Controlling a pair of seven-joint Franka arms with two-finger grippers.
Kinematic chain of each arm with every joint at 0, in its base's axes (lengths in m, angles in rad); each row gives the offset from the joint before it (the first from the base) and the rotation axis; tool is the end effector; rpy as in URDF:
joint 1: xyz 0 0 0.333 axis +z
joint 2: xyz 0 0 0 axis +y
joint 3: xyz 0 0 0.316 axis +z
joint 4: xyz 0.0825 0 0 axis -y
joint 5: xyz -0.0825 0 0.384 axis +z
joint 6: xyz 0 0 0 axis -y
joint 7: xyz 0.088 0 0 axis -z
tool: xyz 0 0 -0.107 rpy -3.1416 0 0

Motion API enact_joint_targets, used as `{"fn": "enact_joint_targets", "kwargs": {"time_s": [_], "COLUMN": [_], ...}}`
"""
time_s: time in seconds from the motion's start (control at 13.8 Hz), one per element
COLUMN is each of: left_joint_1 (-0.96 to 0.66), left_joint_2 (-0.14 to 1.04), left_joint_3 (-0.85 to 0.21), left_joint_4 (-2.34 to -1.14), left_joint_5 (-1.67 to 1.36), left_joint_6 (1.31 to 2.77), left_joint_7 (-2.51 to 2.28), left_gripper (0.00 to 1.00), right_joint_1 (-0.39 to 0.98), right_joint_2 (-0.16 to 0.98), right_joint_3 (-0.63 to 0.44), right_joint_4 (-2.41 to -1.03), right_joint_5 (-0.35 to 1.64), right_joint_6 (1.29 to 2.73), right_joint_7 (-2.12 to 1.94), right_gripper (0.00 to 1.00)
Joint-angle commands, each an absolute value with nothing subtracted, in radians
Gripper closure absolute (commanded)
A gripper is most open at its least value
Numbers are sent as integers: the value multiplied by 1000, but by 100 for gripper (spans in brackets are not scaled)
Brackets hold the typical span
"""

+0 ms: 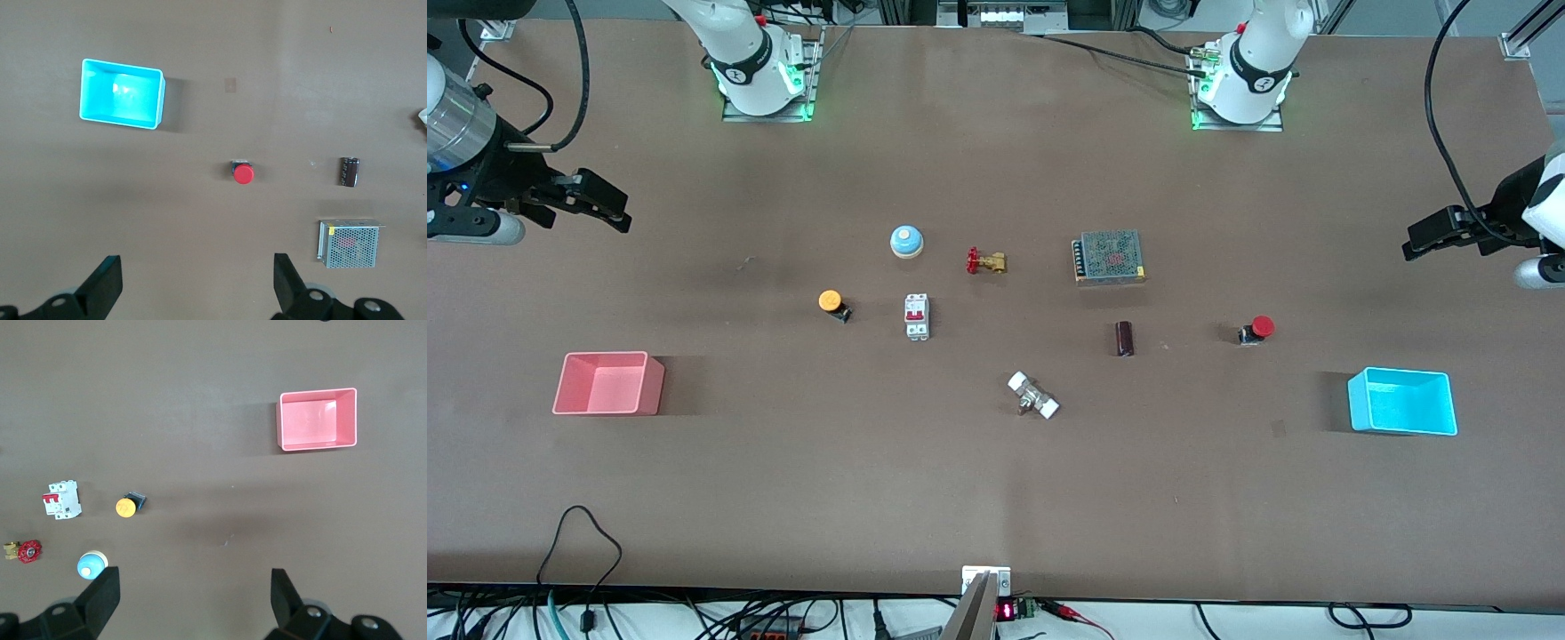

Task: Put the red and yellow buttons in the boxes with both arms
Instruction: 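Reach the right gripper to the yellow button while the left gripper reaches the red button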

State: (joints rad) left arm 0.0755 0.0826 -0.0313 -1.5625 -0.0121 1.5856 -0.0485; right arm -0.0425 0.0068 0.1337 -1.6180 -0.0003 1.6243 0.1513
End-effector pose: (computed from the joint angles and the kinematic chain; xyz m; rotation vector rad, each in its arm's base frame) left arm 0.5783 0.0250 0.5829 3.1223 0.1457 -0.0930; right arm 0.5582 0.0508 0.6031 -3.1396 0.0944 0.0008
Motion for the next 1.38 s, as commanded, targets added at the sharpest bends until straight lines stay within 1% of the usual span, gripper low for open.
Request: {"fn": "enact_joint_targets", "kwargs": {"time_s": [0.0,0.22,0.36,0.43,0.58,0.72,0.8,0.87,1.16,1.3], "left_joint_1": [71,66,63,61,61,60,60,60,58,60], "left_joint_2": [28,35,49,67,115,179,204,225,271,319], "left_joint_3": [-29,-37,-48,-51,-57,-86,-92,-92,-107,-107], "left_joint_4": [-1623,-1649,-1704,-1727,-1753,-1756,-1756,-1770,-1903,-1924], "left_joint_5": [-15,-15,-14,-15,-18,-18,-18,-18,-29,-76], "left_joint_6": [1592,1592,1594,1607,1662,1724,1745,1782,2036,2101], "left_joint_7": [-43,-43,-44,-44,-44,-58,-64,-71,-90,-115], "left_gripper": [0,0,0,0,0,0,0,0,0,0], "right_joint_1": [-40,-41,-34,-14,14,38,47,87,176,198], "right_joint_2": [-9,6,85,107,168,215,216,210,236,259], "right_joint_3": [132,132,133,133,132,132,132,129,127,130], "right_joint_4": [-1635,-1634,-1621,-1621,-1626,-1658,-1699,-1760,-1890,-1931], "right_joint_5": [11,11,23,23,23,21,26,26,20,18], "right_joint_6": [1618,1621,1623,1623,1646,1747,1814,1885,2116,2202], "right_joint_7": [161,160,143,141,141,152,167,188,407,448], "right_gripper": [0,0,0,0,0,0,0,0,0,0]}}
